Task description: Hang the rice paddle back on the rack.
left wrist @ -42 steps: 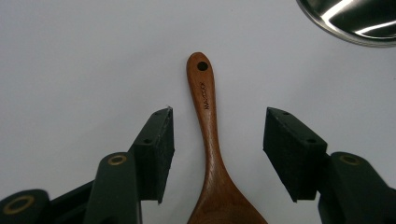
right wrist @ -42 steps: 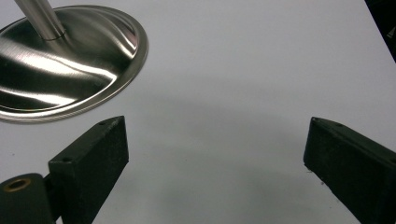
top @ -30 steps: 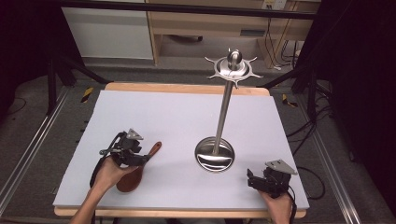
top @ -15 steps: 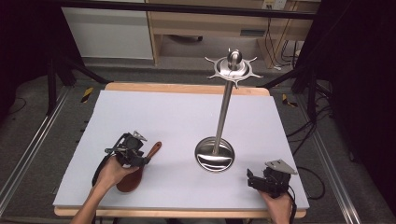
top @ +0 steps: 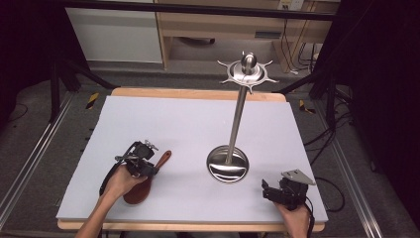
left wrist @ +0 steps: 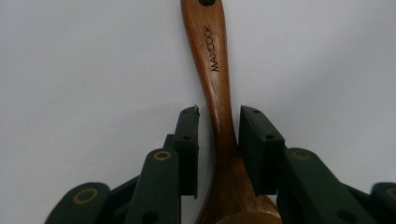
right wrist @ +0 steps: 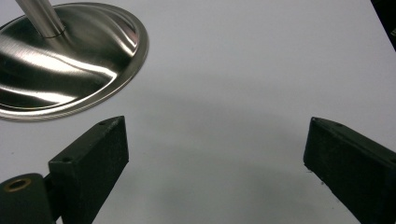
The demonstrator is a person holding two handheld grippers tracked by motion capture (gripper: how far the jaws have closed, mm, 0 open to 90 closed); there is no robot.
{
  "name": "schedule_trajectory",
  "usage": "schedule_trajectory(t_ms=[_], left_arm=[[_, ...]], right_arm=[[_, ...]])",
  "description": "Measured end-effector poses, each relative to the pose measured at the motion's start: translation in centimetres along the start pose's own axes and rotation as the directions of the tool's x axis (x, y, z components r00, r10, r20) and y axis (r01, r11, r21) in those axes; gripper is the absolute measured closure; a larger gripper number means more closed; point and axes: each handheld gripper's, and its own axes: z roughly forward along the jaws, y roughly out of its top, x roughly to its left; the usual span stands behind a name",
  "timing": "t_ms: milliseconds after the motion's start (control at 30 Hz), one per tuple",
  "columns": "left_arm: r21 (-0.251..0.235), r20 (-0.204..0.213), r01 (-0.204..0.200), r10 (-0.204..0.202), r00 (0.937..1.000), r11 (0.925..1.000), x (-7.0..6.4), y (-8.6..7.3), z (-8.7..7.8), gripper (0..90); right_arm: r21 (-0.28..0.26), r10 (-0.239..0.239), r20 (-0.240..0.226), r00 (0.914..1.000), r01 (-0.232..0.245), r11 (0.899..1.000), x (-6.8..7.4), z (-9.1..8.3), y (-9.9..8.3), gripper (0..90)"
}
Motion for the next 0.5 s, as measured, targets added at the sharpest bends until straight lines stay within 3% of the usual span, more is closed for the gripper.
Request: schedule_trajectory(t_ms=[167, 500], left_arm=[[0.015, 0.005, -0.002, 0.002, 1.0000, 0.9999, -0.13, 0.21, 0.23, 72.5], [0.034, -0.007, -0.005, 0.006, 1.0000, 0.9994, -0.35, 0.67, 0.53, 72.8]], right_arm=[[0.002, 0.000, -0.002, 1.0000, 0.000, 1.000, 0.02, 0.01, -0.01, 7.1], [0.008, -0.004, -0.009, 1.0000, 0.004, 1.000, 0.06, 0.04, 0.01, 7.1]])
